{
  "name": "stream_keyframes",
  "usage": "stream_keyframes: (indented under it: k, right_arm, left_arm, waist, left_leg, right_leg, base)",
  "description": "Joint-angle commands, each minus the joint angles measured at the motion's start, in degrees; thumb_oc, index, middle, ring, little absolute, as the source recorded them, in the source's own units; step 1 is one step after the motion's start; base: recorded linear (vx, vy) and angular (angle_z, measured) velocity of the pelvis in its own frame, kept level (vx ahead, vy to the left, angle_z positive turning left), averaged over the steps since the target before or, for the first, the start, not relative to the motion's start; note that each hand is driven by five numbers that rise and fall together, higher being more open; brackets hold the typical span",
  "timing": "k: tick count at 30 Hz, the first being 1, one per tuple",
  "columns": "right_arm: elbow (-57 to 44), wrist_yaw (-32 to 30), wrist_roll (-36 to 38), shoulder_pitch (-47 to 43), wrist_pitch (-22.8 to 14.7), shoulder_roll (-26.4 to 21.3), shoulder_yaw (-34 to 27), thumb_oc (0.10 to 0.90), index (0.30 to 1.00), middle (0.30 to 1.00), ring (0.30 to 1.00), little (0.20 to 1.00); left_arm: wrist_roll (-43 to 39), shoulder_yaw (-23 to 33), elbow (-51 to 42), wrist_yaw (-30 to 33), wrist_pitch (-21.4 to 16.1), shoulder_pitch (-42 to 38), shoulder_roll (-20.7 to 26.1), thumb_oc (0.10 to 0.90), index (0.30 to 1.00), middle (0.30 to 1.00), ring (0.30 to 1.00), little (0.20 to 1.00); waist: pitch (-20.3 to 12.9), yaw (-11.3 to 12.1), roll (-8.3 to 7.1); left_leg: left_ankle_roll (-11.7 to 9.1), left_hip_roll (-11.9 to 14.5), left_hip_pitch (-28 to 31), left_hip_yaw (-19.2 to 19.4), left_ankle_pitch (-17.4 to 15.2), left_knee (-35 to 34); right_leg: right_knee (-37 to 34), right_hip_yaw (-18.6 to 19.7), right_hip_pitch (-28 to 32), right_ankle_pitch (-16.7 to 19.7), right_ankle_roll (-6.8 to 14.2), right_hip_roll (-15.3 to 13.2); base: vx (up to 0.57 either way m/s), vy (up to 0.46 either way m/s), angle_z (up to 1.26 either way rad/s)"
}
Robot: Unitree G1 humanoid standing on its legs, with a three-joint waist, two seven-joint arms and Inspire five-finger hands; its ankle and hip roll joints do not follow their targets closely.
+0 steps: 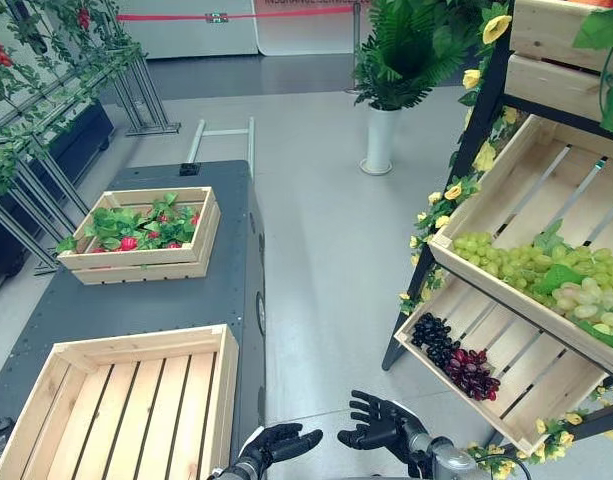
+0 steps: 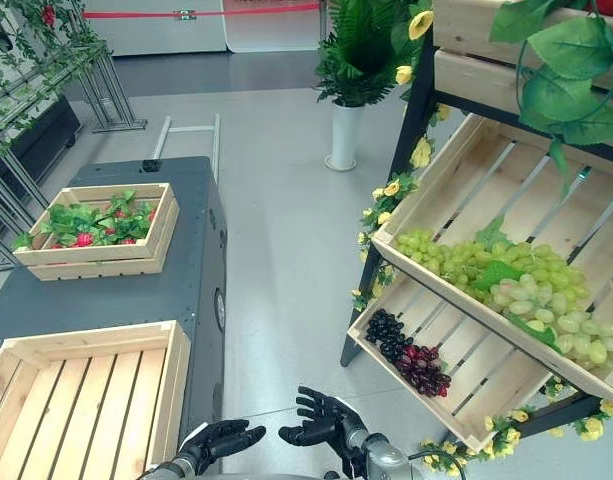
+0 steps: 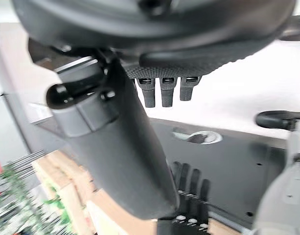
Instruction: Pick up the fruits from the basket on one side to the basket on the other side
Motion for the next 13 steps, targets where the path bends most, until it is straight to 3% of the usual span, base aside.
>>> stream_keyframes:
  k: [1, 13]
  right_arm:
    - [1.8, -0.5, -5.9, -5.0, -6.7, 0.6, -0.2, 0.800, 0.900, 0.900, 0.900, 0.900]
    - [16.6, -4.7, -9.1, -6.7, -9.3, 1.7, -4.3, 0.800, 0.900, 0.900, 0.900, 0.900]
  left_arm:
    - [-1.7, -0.2, 1.4, 0.1, -3.1, -5.8, -0.4, 0.800, 0.900, 0.900, 0.900, 0.900]
    - [0.2, 0.1, 5.0, -0.3, -5.0, -5.6, -2.1, 0.800, 0.900, 0.900, 0.900, 0.900]
  waist:
    - [1.2, 0.6, 1.67]
    - [0.9, 2.3, 1.60]
  left_leg:
    - [1.1, -2.8, 1.5, -3.3, -7.2, 0.6]
    - [1.1, -3.3, 1.0, -6.3, -7.2, 0.6]
  right_leg:
    - [3.3, -4.7, 0.2, -4.3, -1.3, 1.2]
    - [2.1, -6.1, 1.7, -4.6, -2.1, 1.2]
  base:
    - [0.00, 0.014, 0.23]
    - [0.01, 0.013, 0.15]
